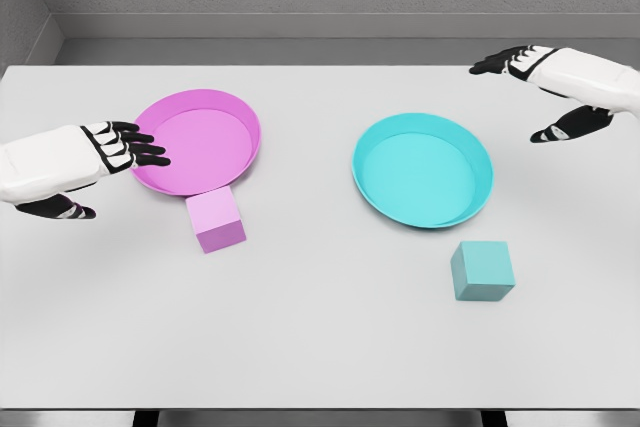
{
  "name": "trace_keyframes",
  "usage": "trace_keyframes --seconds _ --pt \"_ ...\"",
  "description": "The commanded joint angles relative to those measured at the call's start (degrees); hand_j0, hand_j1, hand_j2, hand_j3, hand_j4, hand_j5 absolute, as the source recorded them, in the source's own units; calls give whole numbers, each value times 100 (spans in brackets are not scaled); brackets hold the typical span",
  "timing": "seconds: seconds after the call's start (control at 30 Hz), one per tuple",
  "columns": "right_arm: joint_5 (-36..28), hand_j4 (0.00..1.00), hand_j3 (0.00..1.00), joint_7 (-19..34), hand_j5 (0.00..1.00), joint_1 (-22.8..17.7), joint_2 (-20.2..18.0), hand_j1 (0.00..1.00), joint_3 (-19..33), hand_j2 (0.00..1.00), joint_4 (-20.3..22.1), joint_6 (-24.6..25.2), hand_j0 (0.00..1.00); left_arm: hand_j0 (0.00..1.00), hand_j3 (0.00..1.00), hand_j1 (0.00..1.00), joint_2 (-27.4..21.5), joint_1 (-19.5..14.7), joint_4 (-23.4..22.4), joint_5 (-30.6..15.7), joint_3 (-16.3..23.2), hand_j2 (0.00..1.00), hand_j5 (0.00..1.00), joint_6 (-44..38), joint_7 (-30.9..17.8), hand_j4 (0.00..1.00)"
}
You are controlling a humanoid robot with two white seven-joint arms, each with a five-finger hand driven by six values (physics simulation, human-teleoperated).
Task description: Place the blocks in the corresponding plates according to their colors
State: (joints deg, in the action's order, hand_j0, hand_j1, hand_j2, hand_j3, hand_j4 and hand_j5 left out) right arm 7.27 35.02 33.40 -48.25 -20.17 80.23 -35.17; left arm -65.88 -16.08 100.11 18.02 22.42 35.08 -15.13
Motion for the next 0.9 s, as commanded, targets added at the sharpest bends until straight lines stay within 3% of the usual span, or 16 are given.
trace_keyframes --seconds 0.0,0.13,0.23,0.27,0.33,0.4,0.47,0.57,0.7,0.77,0.87 --pt "-24 100 100 -2 100 0 0 100 -5 100 -8 17 100 100 100 100 -4 0 8 -36 -1 100 100 -8 1 100" --pt "-15 100 100 -2 100 26 -9 100 30 100 -51 17 100 100 100 100 40 -17 61 -27 96 100 100 -8 -87 100" --pt "222 100 100 -2 100 53 0 100 513 100 -289 17 100 100 100 100 734 -246 87 -27 210 100 100 -8 -1106 100" --pt "362 100 100 -2 100 35 0 100 584 100 -289 17 100 100 100 100 804 -421 87 -27 412 100 100 -8 -1177 100" --pt "415 100 100 -2 100 123 -44 100 558 100 -271 17 100 100 100 100 945 -518 87 -27 421 100 100 -8 -1379 100" --pt "433 100 100 -2 100 492 -53 100 181 100 -254 17 100 100 100 100 1217 -571 87 -27 421 100 100 -8 -1713 100" --pt "573 100 100 -2 100 747 -184 100 -795 100 -192 17 100 100 100 100 1270 -676 87 -18 491 100 100 -8 -1748 100" --pt "881 100 100 -2 100 765 -606 100 -1542 100 493 17 100 100 100 100 1595 -808 87 -9 562 100 100 -8 -1987 100" --pt "881 100 100 -2 100 756 -1019 100 -1798 100 1231 17 100 100 100 100 1648 -993 79 8 685 100 100 -8 -1987 100" --pt "881 100 100 -2 100 756 -1160 100 -1833 100 1469 17 100 100 100 100 1877 -1063 44 439 720 100 100 -8 -1987 100" --pt "881 100 100 -2 100 738 -1345 100 -1965 100 1900 17 100 100 100 100 1894 -1090 35 623 755 100 100 -8 -1987 100"
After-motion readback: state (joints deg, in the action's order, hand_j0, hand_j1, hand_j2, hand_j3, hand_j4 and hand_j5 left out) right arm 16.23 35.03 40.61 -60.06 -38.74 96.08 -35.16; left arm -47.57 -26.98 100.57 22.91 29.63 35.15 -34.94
